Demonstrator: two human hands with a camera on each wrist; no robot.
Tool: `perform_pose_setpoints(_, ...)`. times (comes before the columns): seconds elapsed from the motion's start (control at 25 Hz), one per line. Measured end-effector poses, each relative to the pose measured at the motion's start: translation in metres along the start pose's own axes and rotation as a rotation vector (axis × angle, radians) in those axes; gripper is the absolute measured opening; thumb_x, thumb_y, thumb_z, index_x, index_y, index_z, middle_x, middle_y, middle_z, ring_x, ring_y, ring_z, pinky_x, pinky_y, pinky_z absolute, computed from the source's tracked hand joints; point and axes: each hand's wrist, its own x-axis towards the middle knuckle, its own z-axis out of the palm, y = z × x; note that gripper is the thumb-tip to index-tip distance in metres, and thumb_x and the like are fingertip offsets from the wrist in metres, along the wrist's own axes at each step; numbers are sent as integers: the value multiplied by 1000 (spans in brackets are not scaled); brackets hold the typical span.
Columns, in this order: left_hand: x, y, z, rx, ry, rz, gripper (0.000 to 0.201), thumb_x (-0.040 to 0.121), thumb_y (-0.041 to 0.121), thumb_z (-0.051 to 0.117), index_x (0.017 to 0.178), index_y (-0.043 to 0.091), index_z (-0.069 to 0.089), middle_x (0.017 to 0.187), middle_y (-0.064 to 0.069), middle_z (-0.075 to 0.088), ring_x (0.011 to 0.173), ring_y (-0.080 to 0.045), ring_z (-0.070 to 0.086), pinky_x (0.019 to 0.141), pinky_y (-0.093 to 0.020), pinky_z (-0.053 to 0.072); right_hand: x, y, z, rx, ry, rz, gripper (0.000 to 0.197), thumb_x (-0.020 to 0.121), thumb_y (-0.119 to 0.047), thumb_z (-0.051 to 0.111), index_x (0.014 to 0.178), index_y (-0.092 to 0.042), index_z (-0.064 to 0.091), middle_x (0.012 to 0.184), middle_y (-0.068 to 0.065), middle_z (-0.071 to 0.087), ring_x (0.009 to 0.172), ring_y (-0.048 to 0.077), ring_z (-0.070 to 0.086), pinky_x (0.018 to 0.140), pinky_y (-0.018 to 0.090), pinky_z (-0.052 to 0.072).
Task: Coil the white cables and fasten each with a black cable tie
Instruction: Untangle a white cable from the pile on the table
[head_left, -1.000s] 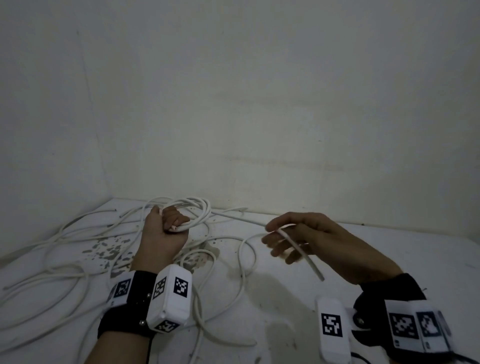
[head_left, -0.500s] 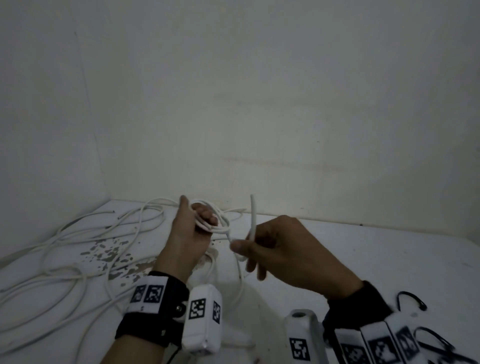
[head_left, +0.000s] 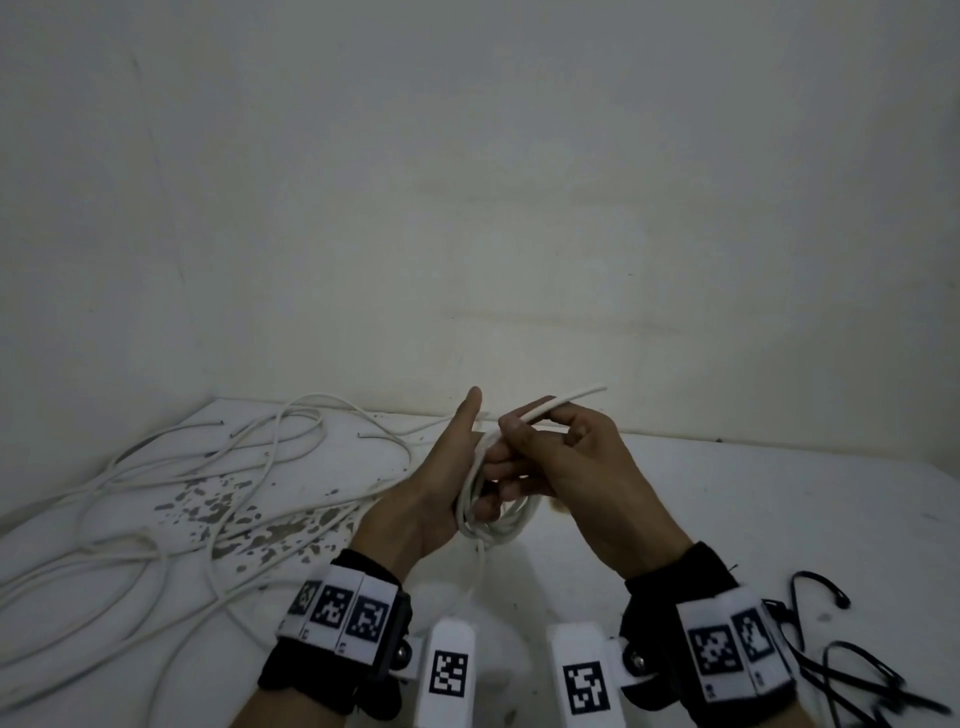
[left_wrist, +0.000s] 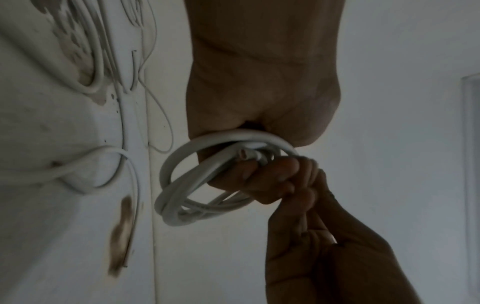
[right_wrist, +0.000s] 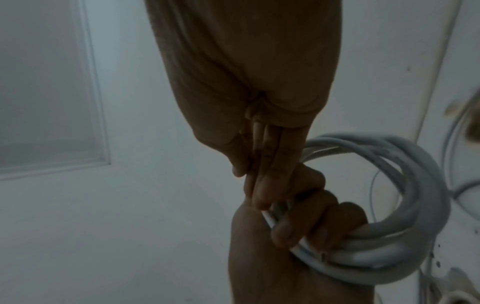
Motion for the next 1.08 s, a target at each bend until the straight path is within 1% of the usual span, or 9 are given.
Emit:
perform_pose_setpoints(0.08,-3,2,0,5,-26,-31,67,91,70,32,59,15,53,44,3,29,32,-8,23,39,-21,11,1,1,-4,-34,79,-45,16,89,-11,72,95,4,70,82,23,74,70,31,70,61,33,56)
perform_pose_setpoints(0.28,-6,3,-3,109,24,-18,53,79,68,57,62,20,41,47,5,17,35,-9,12,44,-25,8,7,-4,-25,161,303,24,22,80,-3,78,95,-3,62,78,17,72,60,24,68,55,27,55)
perform_pose_setpoints(0.4,-4,4,-6,15,70,42,49,79,62,60,62,21,37,45,7,16,33,-8,12,41,-23,10,6,-8,-39,-44,202,66,18,82,-11,78,90,2,69,82,17,72,61,24,67,54,28,53)
perform_pose_setpoints(0.52,-6,8,-8,-63,102,77,50,83,60,57,59,22,36,43,7,15,32,-8,11,41,-21,10,6,-5,-40,-326,118,71,13,84,-20,78,79,-8,76,78,14,73,63,25,66,59,36,52)
perform_pose_setpoints(0.68,-10,12,-7,-112,121,82,53,88,59,54,56,22,36,42,6,14,32,-9,10,44,-23,8,4,2,-32,-429,11,76,12,82,-8,79,71,-12,75,59,0,70,54,10,61,46,14,42)
perform_pose_setpoints(0.76,-11,12,-7,-121,119,85,53,89,59,54,56,22,36,42,6,14,32,-9,10,44,-23,8,4,4,-30,-431,43,33,14,81,-5,79,70,-12,74,57,-2,69,52,7,62,44,12,41)
perform_pose_setpoints(0.84,-10,12,-6,-109,136,94,52,89,58,55,56,22,37,42,6,15,33,-9,11,44,-24,9,6,6,-27,-466,115,-30,12,78,-5,82,73,-11,73,63,5,72,56,16,66,47,17,47)
perform_pose_setpoints(0.96,-7,10,-4,-33,196,111,51,89,57,55,58,22,36,45,6,16,34,-10,12,41,-22,13,10,12,-27,-531,193,-80,26,72,-8,87,85,-14,65,73,11,70,62,29,69,57,35,59)
perform_pose_setpoints(1.08,-7,10,0,39,232,114,52,92,58,51,58,21,35,46,5,17,36,-11,14,41,-22,16,10,13,-26,-664,142,-90,33,79,-13,81,101,-22,58,76,3,69,67,17,68,60,30,59)
